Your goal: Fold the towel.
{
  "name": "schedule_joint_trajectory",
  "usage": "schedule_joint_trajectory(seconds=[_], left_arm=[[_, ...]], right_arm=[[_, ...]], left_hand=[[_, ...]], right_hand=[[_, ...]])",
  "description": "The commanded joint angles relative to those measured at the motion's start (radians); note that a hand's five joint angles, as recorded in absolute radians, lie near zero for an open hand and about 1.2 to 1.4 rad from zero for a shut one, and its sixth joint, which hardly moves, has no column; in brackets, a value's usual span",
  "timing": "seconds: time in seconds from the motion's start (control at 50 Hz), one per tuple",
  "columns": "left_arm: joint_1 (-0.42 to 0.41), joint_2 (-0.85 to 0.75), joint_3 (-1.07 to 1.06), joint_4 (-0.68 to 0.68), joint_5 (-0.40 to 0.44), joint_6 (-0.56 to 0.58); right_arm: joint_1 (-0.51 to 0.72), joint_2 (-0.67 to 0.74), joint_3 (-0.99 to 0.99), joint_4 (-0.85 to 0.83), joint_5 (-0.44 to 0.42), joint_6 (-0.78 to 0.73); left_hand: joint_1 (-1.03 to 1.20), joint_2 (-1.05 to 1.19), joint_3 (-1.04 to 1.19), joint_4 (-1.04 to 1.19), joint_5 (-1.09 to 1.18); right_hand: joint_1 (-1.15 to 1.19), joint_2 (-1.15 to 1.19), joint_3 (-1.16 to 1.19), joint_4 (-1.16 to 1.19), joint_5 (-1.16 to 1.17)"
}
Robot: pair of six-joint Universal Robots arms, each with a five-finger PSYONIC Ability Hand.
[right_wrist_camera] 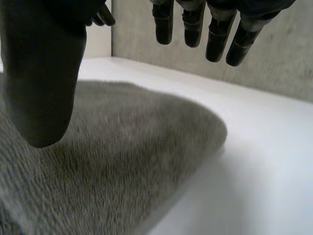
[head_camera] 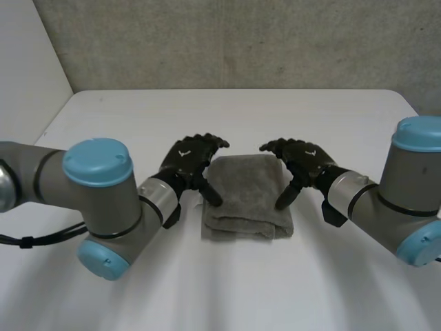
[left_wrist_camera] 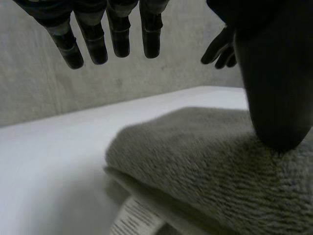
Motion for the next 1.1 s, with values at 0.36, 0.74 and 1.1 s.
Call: schedule_joint_trajectory(seconds=[0.36, 0.74, 1.1], left_arm=[[0.0, -0.092, 0.01, -0.026, -0.003, 0.0], [0.032, 0.308, 0.065, -0.219, -0.111, 0.008], [0.136, 0.41, 0.154, -0.333, -0.275, 0.141]], right_arm=[[0.014, 0.153, -0.109, 0.057, 0.02, -0.011], [-0.003, -0.321, -0.134, 0.109, 0.125, -0.015], [-0.004, -0.369, -0.181, 0.139, 0.299, -0.136]], left_hand=[[-0.085, -0.056, -0.044, -0.052, -0.05], [-0.085, -0.056, -0.044, -0.052, -0.05], [-0.085, -0.056, -0.044, -0.052, -0.05]], right_hand=[[-0.059, -0.08, -0.006, -0.007, -0.062], [-0.059, -0.08, -0.006, -0.007, -0.062], [-0.059, -0.08, -0.006, -0.007, -0.062]])
